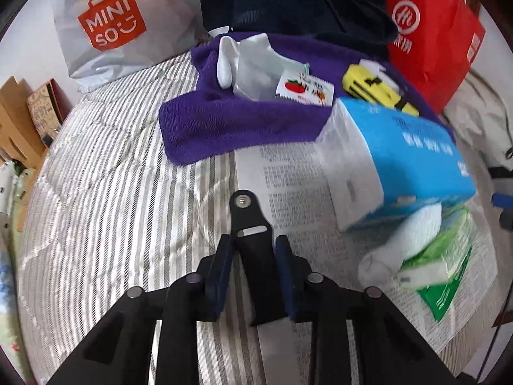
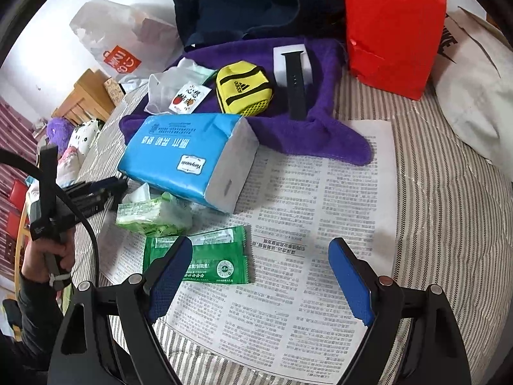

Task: Organize soft objects
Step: 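Reach down and grasp the black strap piece with the left tool, then grasp the green wet-wipes pack with the right tool and lift it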

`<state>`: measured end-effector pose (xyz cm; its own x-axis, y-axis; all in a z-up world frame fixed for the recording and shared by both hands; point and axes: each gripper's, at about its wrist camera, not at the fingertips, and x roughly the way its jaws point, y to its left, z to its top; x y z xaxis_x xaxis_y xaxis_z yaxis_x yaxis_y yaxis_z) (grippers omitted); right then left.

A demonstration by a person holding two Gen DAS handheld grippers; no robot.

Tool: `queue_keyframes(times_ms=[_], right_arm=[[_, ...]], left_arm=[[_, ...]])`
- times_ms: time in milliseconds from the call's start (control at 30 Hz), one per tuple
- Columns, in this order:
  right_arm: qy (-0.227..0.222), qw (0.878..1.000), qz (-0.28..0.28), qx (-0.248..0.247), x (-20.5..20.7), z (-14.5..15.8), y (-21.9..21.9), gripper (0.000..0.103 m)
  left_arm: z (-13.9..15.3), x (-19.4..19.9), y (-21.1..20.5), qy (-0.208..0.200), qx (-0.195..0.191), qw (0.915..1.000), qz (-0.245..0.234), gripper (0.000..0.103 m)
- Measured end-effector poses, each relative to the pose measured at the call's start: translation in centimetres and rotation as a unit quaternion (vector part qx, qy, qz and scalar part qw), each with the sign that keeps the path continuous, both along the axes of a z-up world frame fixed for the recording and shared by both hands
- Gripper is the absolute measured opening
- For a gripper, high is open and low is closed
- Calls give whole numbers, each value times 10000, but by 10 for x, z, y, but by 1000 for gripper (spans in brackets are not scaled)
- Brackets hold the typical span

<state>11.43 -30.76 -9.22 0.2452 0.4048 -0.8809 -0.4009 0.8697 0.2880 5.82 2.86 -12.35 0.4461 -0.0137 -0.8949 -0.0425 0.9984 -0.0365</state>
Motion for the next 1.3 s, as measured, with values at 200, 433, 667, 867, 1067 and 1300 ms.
queue_keyframes(times_ms=[200,433,667,867,1067,1300], right_arm=[[17,10000,-52,-27,1,0,-2,86],[64,9999,-28,-84,4,-3,1,86],[81,9999,68,-91,2,-5,9,86],[7,9998,178,-67,-6,-1,17,86],[-78,9992,387,37,-22,5,36,86],[-82,9981,575,192,-41,-5,80,86]], left_arm=[[0,7,12,-51,-254,9997,0,22],[0,5,-1,32,57,9999,-114,30],[0,9,4,-120,-65,9999,55,21],[8,5,11,-145,-259,9995,119,21],[11,-2,13,-122,-218,9996,93,21],[10,-8,16,-106,-217,9997,63,21]])
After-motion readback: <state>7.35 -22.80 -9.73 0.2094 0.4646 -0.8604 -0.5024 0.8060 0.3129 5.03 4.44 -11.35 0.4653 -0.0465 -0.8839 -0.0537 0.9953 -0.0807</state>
